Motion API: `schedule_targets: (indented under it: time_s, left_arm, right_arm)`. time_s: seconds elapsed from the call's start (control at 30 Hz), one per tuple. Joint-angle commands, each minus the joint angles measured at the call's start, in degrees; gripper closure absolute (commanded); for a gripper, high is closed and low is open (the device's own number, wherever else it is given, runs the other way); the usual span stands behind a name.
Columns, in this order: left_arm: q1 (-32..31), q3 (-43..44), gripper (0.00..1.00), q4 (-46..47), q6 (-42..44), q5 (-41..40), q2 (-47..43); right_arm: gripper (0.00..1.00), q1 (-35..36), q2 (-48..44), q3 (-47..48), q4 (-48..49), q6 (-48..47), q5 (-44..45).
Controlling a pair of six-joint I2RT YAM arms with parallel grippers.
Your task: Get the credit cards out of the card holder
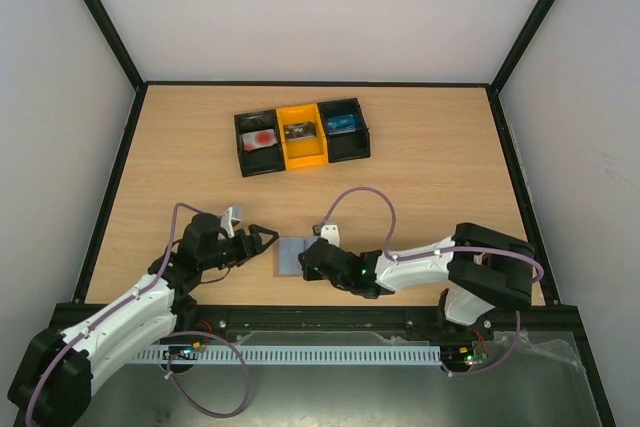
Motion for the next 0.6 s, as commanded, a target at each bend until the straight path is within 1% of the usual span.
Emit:
schedule_targets:
  time_s: [0.0, 0.07, 0.23, 0.33, 0.4, 0.57]
  left_arm:
    - [-0.4, -1.2, 0.19, 1.6, -0.6, 0.3, 0.1]
    - [-0.5, -1.4, 0.19, 1.7, -0.6, 0.3, 0.3]
    - [-0.8, -1.8, 0.22, 2.3, -1.3, 0.4, 0.2]
    - [-0.9, -1.9, 0.24, 2.7, -1.9, 0.5, 0.3]
    - [-1.2, -2.0, 0.27, 3.3, -2.4, 0.5, 0.3]
    - [-1.5, -2.5, 0.26, 7.1, -3.3, 1.3, 2.2]
  right_arm:
    - [0.85, -0.5, 2.2, 1.8, -1.5, -0.5, 1.3]
    - [0.89, -0.5, 3.4, 2.1, -2.0, -0.6, 1.4]
    - [0.91, -0.5, 5.9, 1.2, -1.9, 0.6, 1.1]
    - [0.98, -0.4, 6.0, -0.2, -0.9, 1.2, 1.2]
    - [0.98, -0.4, 5.7, -1.4, 0.2, 1.7, 1.4]
    - [0.98, -0.5, 6.1, -2.9, 2.7, 2.6, 1.2]
